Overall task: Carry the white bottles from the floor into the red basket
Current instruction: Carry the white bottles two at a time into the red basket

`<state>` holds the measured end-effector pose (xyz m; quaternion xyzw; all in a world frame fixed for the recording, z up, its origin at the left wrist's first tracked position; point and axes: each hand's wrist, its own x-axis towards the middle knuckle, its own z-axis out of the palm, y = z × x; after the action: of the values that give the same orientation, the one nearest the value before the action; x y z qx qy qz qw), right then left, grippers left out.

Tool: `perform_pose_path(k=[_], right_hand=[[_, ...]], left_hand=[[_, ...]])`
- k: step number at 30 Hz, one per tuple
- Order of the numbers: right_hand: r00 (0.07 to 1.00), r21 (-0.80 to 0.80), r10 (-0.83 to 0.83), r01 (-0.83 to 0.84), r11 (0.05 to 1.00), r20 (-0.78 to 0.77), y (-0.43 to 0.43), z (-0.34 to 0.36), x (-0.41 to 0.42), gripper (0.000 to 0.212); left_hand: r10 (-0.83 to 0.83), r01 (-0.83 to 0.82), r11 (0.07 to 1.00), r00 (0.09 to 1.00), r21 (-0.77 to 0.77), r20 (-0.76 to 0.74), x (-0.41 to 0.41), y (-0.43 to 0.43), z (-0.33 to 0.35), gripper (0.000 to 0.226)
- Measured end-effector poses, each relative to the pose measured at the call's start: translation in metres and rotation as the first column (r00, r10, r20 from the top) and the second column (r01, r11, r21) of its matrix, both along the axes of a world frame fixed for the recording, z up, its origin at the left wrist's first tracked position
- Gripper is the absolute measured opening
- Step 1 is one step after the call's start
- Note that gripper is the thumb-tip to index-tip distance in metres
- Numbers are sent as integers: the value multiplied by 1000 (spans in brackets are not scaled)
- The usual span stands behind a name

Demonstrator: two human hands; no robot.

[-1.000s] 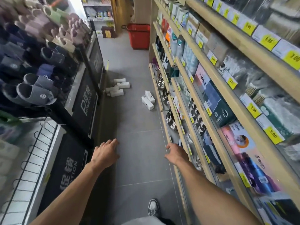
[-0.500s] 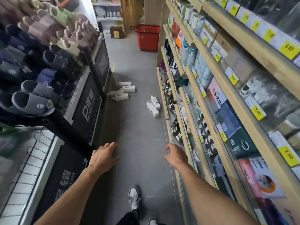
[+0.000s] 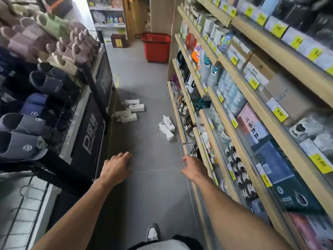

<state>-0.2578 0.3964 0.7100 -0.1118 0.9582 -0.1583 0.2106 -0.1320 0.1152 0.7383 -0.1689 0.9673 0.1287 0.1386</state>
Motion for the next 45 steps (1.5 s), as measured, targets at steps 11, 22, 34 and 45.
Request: perform_pose_path(k=[11,22,34,45], right_hand=[[999,-8,11,-11,1000,-42,-41,7,-89,44],[998,-27,54,-55,998,-26,-64,5,-207,45],[993,-13,118,-118,993,18,-112,-4,-308,42],[997,32,68,-70,997,46,-180,-8,-385,47]], left_hand=[[-14,14,1000,1000,13,-9,-90,-37,2,59],[-4,2,999,1000,-43,-26,-206,-53,12,62],[60,-60,998,998,-22,10,-286,-91,1,58],[67,-69,997,996,25,57,-372,-164,-24,53]])
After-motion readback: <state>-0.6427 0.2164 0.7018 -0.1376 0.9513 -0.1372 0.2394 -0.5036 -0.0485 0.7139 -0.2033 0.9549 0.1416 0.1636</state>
